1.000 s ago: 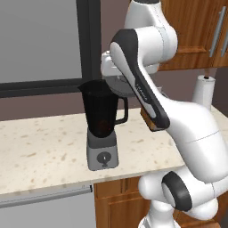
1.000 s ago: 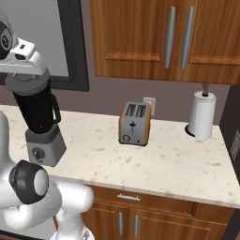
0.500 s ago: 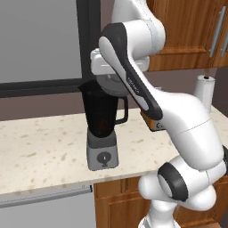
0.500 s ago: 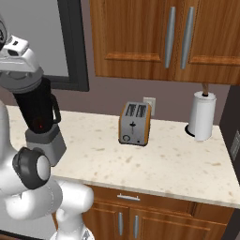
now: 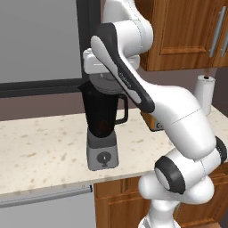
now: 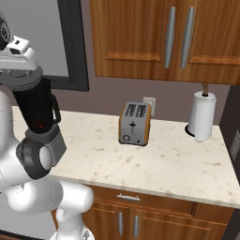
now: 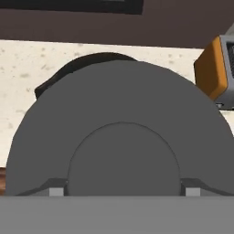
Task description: Open the blender lid, put the apple in the blender, close the lid, and start the blender.
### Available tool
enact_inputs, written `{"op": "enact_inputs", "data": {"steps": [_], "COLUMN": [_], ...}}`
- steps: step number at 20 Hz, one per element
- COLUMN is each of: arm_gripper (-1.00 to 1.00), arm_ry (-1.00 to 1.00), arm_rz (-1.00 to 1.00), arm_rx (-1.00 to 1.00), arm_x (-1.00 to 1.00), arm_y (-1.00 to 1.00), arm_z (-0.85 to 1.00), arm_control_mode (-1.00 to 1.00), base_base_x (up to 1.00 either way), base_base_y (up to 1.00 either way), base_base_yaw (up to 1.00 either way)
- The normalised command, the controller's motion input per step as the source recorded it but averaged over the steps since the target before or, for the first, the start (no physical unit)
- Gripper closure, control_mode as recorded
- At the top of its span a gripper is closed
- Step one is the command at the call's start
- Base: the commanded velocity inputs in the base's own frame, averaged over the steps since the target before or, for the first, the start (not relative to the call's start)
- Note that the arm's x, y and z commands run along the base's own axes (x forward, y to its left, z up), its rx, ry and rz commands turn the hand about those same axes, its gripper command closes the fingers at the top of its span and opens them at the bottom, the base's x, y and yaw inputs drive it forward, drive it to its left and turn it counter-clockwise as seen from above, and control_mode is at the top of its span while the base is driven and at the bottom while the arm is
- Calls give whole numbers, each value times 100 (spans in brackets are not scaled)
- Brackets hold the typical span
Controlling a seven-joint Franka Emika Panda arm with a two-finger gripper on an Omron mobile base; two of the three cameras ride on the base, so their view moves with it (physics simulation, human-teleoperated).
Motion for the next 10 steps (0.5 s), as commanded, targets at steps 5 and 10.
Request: {"op": "enact_inputs", "data": {"steps": [5, 10], "arm_gripper": [100, 100], "arm_ry": [4, 8], "arm_rz": [4, 4], "arm_rx": [0, 0], "arm_x": [21, 10], "arm_y": [14, 16], "arm_z": [-6, -15], "arm_control_mode": [-100, -100], "base_base_x": [0, 0], "base_base_y": [0, 0], "base_base_yaw": [0, 0]}}
